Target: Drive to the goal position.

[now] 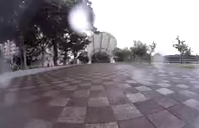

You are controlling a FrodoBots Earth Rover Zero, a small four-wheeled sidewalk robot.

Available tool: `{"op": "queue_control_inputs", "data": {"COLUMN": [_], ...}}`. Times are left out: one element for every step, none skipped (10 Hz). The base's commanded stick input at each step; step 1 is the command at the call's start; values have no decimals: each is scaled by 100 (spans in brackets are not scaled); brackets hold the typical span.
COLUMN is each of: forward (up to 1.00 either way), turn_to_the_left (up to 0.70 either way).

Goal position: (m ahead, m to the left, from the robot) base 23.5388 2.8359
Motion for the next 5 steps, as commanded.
{"op": "queue_control_inputs", "data": {"forward": [85,85,85,85,85], "turn_to_the_left": [0,0,0,0,0]}}
